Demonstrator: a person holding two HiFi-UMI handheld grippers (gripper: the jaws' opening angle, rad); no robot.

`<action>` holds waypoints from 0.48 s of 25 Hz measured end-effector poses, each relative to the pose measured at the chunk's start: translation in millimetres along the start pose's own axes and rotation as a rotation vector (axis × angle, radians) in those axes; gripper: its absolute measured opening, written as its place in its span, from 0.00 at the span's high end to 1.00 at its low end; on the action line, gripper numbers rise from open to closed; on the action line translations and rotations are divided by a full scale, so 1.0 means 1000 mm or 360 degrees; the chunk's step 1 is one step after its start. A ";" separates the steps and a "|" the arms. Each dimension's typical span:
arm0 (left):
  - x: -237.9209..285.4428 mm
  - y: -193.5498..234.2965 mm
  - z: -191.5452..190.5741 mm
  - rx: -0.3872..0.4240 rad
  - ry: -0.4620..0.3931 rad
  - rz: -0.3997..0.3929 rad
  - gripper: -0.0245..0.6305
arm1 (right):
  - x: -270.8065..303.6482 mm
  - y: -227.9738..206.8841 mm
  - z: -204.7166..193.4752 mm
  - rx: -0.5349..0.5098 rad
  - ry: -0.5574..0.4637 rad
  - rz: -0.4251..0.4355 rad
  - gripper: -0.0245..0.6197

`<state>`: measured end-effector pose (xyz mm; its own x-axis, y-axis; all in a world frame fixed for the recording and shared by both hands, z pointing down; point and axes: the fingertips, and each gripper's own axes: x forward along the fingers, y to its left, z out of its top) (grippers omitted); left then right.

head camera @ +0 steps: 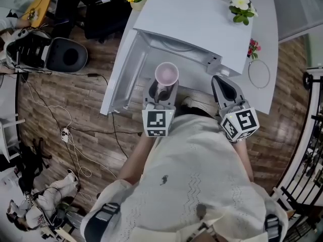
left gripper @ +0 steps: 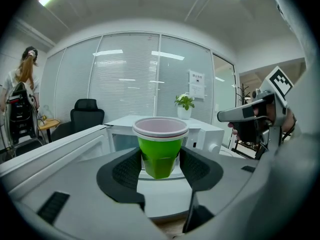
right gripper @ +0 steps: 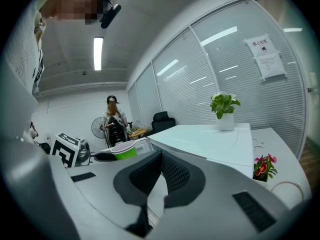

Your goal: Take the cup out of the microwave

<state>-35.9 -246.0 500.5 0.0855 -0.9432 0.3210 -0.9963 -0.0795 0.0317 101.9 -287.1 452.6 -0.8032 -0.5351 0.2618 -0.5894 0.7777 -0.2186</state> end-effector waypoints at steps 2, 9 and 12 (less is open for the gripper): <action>0.001 -0.002 0.004 0.0021 -0.0008 -0.0003 0.56 | -0.001 -0.003 0.003 0.0005 -0.0013 -0.0012 0.95; 0.009 -0.005 0.026 0.0045 -0.0023 -0.0020 0.56 | -0.003 -0.010 0.020 -0.0007 -0.0067 -0.0021 0.95; 0.010 -0.006 0.040 0.0017 -0.0051 -0.0034 0.56 | -0.004 -0.011 0.030 -0.0029 -0.0091 -0.0019 0.95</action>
<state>-28.8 -268.2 465.4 0.1068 -0.9512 0.2897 -0.9943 -0.1032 0.0278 109.6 -303.2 426.1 -0.8002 -0.5618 0.2100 -0.5975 0.7769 -0.1986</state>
